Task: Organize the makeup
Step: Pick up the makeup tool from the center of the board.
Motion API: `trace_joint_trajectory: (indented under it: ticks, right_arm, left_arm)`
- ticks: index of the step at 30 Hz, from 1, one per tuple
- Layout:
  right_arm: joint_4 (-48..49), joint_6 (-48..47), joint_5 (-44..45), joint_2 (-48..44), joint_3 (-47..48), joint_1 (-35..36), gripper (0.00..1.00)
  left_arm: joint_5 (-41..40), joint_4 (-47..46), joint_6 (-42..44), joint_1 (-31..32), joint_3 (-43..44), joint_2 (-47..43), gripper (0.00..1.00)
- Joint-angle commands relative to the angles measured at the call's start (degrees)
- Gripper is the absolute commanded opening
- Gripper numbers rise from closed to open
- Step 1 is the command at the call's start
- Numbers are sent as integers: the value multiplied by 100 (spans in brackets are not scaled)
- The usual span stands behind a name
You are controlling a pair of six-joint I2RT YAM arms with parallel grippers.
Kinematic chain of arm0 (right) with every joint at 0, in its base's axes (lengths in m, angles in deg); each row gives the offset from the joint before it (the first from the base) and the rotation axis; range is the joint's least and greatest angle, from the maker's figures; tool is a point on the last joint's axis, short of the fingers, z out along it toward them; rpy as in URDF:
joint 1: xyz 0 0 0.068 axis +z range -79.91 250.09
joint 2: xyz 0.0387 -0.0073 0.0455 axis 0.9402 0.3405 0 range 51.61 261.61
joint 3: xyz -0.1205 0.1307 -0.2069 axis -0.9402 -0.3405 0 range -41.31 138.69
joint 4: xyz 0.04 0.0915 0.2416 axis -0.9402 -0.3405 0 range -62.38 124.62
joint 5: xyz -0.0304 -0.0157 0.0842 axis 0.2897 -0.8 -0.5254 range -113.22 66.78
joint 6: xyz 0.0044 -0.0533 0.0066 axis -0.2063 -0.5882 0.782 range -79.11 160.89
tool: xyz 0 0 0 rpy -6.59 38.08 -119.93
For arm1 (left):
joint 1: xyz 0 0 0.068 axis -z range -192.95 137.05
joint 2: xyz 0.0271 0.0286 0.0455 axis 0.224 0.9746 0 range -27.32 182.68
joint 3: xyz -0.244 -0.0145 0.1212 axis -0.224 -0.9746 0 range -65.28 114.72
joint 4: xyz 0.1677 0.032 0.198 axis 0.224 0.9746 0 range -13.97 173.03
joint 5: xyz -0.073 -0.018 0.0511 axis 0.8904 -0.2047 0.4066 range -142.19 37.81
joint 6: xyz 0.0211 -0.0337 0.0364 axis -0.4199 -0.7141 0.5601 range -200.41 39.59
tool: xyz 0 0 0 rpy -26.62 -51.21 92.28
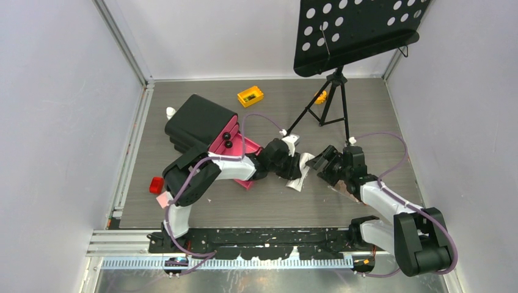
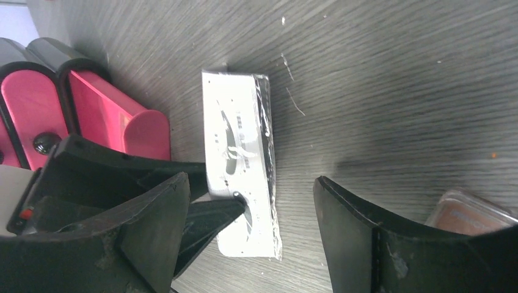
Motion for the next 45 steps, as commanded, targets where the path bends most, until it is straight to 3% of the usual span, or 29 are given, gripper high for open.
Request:
trace_joint_trajectory:
  ticks: [1,11,15,18,24,31,37,45]
  right_arm:
    - [604,65,-10,21,-22,26,79]
    - [1599,502,-374,528,-270,29,79]
    - [1825,625,-480,475,-338,31,73]
    - [1878,712,-476,228,-402,25,62]
    - [1580,708,-306,-291,-453,32,29]
    - [1375,678,-141,-435,-455,28,1]
    - [1289,603,-159,-418,-394,30,0]
    - [411,169,-162,-941,166,32,0]
  left_arm:
    - [289,-222,-135,6,-154,-359,39]
    - [568,-637,-475,-3,-330,-668,39]
    - [592,-634,-478,-12,-311,-644,39]
    - [579,-628,-477,-16,-305,-586,39]
    - [522,-608,-486,-47,-303,-483,41]
    - [516,-587,-512,-81,-230,-472,55]
    - [606,-383,-407,-149,-106,-878,75]
    - [565,1077,433,-381,429,-2360,79]
